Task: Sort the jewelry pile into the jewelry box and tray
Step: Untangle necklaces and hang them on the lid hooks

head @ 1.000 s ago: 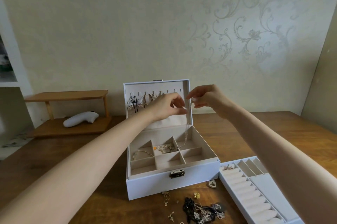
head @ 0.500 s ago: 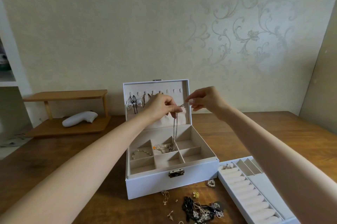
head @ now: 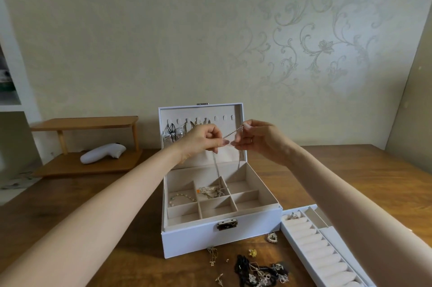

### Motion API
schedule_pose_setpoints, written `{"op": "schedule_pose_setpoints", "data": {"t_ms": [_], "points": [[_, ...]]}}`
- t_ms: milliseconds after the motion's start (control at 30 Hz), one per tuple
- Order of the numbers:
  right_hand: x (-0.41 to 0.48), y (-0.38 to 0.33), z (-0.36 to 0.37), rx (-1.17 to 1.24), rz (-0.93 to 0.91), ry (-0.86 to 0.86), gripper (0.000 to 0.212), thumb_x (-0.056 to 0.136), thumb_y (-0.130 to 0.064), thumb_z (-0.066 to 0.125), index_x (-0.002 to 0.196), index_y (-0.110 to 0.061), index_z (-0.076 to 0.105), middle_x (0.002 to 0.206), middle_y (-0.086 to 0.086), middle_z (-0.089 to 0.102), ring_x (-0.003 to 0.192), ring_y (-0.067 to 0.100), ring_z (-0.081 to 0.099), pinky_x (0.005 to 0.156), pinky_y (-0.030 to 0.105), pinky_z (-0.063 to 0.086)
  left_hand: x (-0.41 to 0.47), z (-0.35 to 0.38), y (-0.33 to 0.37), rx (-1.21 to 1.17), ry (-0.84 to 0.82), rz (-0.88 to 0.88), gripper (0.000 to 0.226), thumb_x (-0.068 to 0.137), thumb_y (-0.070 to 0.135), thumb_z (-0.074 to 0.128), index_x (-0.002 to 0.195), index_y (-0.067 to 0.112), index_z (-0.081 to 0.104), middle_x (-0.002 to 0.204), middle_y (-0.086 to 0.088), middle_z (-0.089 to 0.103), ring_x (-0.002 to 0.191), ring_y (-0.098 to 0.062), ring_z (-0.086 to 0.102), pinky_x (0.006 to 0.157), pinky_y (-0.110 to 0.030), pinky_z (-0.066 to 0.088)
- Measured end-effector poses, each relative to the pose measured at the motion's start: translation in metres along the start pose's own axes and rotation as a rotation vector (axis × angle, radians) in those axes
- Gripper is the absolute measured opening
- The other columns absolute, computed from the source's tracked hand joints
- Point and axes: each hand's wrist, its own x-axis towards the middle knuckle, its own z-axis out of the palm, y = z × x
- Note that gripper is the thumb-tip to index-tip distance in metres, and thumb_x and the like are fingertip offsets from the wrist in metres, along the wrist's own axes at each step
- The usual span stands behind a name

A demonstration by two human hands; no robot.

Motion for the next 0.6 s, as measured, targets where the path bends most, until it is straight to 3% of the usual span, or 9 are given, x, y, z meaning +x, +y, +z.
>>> {"op": "schedule_pose_setpoints", "data": {"t_ms": [133,200,300,467,600], "points": [[0.002,-0.004,-0.004,0.160,0.023,0.080,0.021,0.095,-0.006,0.036,0.078,-0.010,0.048,0.064,0.008,0.060,0.059,0.021,0.062,0.059,0.028,0.053,0.001,-0.004,-0.004,0.088,0.197,-0.012,0.019,0.084,0.005,0.066,0.074,0.012,0.053,0.064,-0.002,0.059,0.051,0.002,0.056,0.064,-0.018,0.047],[0.002,-0.003,-0.011,0.149,0.033,0.158,0.023,0.093,-0.005,0.038,0.075,-0.009,0.051,0.064,0.006,0.060,0.060,0.018,0.061,0.061,0.027,0.053,-0.001,-0.010,-0.004,-0.072,0.280,-0.040,0.021,0.086,0.003,0.061,0.069,0.014,0.054,0.067,-0.002,0.062,0.060,-0.001,0.058,0.066,-0.019,0.045],[0.002,0.008,-0.027,0.049,0.047,0.264,0.023,0.093,-0.008,0.044,0.075,-0.009,0.059,0.067,0.002,0.066,0.072,0.017,0.063,0.079,0.030,0.050,-0.001,-0.019,-0.002,-0.312,0.316,-0.092,0.018,0.085,0.010,0.061,0.069,0.018,0.060,0.076,0.002,0.064,0.078,-0.008,0.055,0.068,-0.021,0.038],[0.000,0.023,-0.061,0.076,0.060,0.448,0.012,0.093,-0.011,0.053,0.083,-0.011,0.061,0.071,0.002,0.066,0.070,0.013,0.067,0.085,0.032,0.048,0.001,-0.030,0.002,-0.707,0.351,-0.113,0.021,0.088,0.010,0.049,0.069,0.017,0.056,0.062,0.006,0.060,0.068,-0.009,0.049,0.064,-0.026,0.035],[-0.003,0.030,-0.069,0.234,0.045,0.438,0.014,0.096,-0.011,0.047,0.088,-0.009,0.058,0.079,0.003,0.072,0.079,0.015,0.069,0.087,0.033,0.046,-0.002,-0.029,0.001,-0.867,0.356,-0.134,0.021,0.088,0.007,0.047,0.070,0.014,0.056,0.060,0.001,0.061,0.066,-0.011,0.058,0.069,-0.028,0.040]]}}
